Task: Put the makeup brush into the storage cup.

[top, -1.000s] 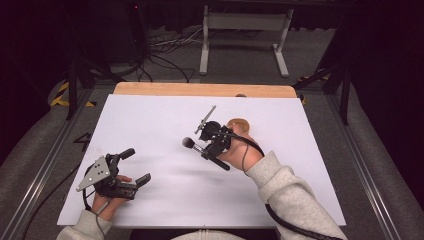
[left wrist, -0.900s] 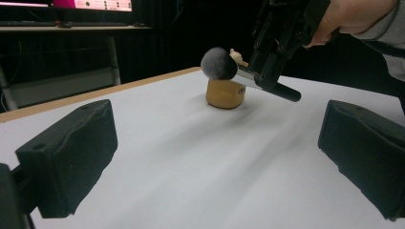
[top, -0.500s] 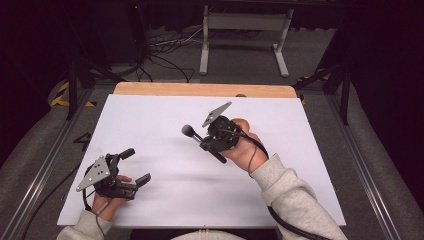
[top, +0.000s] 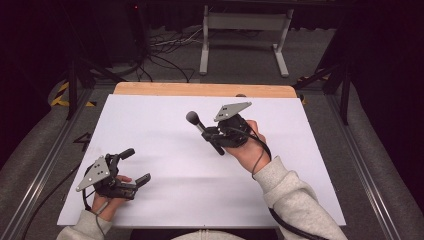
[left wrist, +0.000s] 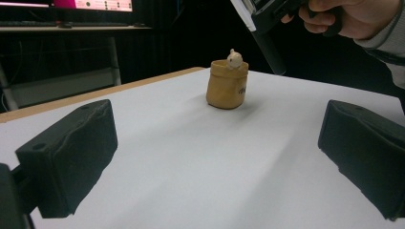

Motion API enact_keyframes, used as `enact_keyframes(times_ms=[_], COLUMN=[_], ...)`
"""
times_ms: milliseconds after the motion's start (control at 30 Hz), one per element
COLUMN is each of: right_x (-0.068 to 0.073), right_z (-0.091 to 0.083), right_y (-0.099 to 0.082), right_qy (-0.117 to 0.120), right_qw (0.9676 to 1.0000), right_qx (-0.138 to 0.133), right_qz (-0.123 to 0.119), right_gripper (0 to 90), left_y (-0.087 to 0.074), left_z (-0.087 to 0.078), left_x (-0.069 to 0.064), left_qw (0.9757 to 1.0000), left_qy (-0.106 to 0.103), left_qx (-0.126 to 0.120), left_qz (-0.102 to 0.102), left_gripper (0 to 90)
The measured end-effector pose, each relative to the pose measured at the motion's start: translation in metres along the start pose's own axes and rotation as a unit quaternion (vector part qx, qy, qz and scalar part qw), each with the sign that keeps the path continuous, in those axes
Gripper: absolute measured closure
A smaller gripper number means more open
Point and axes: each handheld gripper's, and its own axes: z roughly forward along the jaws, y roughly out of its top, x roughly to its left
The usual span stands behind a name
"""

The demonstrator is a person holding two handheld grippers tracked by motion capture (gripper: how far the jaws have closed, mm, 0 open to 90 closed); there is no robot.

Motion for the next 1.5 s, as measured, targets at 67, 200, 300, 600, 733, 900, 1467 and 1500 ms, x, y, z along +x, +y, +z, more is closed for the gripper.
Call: enact_keyframes(times_ms=[67,200,300,600,733,900,1467,1500], right_x=[0.000,-0.002,-0.002,0.001,-0.001,0.001,-0.020,-0.022], right_z=[-0.001,-0.006,-0.008,-0.011,-0.013,-0.018,-0.030,-0.031], right_y=[-0.001,-0.005,-0.008,-0.021,-0.024,-0.028,-0.031,-0.031], right_qy=[-0.001,-0.010,-0.015,-0.036,-0.045,-0.061,-0.117,-0.119], right_qw=[0.9999,0.9989,0.9979,0.9916,0.9884,0.9813,0.9687,0.9680], right_qx=[-0.009,-0.043,-0.061,-0.123,-0.144,-0.183,-0.215,-0.216], right_qz=[0.004,0.014,0.016,0.020,0.022,0.005,0.042,0.045], right_gripper=[73.3,73.3,73.3,73.3,73.3,73.3,73.3,73.3], left_y=[0.000,0.000,0.000,0.000,0.000,0.000,0.000,0.000], left_z=[0.000,0.000,0.000,0.000,0.000,0.000,0.000,0.000], left_x=[0.000,0.000,0.000,0.000,0.000,0.000,0.000,0.000], left_qw=[1.0000,1.0000,1.0000,1.0000,1.0000,1.0000,1.0000,1.0000], left_qy=[0.001,0.001,0.000,0.000,0.001,-0.001,0.000,0.000], left_qx=[-0.001,-0.002,-0.001,-0.001,-0.003,-0.001,-0.002,-0.002], left_qz=[-0.001,-0.001,0.000,0.000,-0.002,0.000,-0.002,-0.001], left_gripper=[0.2,0.2,0.2,0.2,0.2,0.2,0.2,0.2])
